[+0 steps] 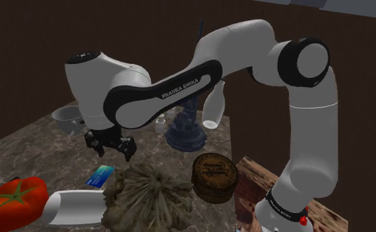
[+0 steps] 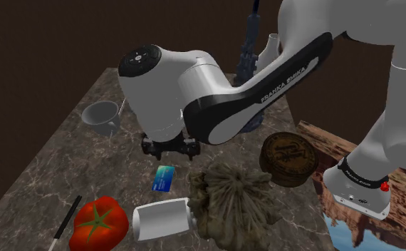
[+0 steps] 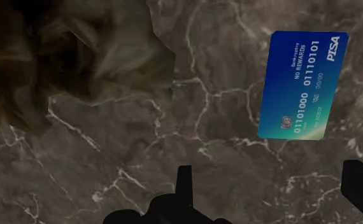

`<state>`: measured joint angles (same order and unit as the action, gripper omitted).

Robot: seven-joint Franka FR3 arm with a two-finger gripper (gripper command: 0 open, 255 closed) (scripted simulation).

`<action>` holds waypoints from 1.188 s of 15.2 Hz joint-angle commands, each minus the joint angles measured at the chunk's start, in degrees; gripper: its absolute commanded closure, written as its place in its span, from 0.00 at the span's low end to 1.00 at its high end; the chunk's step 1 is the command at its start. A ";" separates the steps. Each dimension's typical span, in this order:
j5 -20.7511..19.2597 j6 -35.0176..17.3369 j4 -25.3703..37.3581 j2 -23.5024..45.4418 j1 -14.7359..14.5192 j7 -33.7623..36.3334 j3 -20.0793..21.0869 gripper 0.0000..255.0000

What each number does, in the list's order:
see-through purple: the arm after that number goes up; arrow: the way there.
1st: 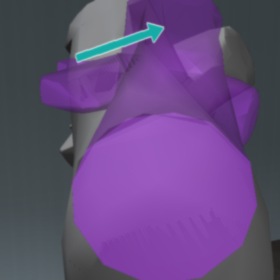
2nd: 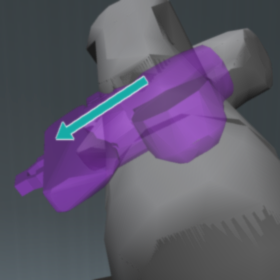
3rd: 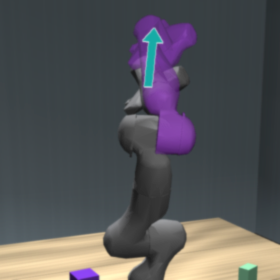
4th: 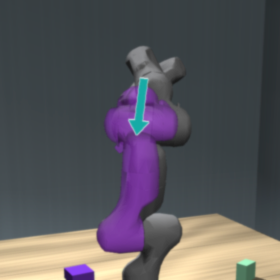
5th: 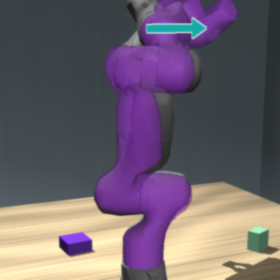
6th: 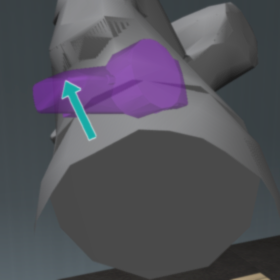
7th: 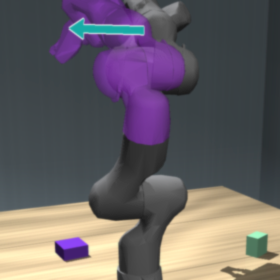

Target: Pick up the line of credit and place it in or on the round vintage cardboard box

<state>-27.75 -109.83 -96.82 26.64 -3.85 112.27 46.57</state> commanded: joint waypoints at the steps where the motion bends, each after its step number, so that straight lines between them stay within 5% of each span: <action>1: -3.07 2.45 7.11 5.68 -4.43 3.65 -2.59 0.00; 17: -5.47 -1.23 6.39 9.23 -5.49 5.64 -4.67 0.00; 18: -5.47 -1.23 6.39 9.23 -5.49 5.64 -4.67 1.00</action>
<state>-33.23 -111.12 -90.37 35.83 -9.34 117.91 41.92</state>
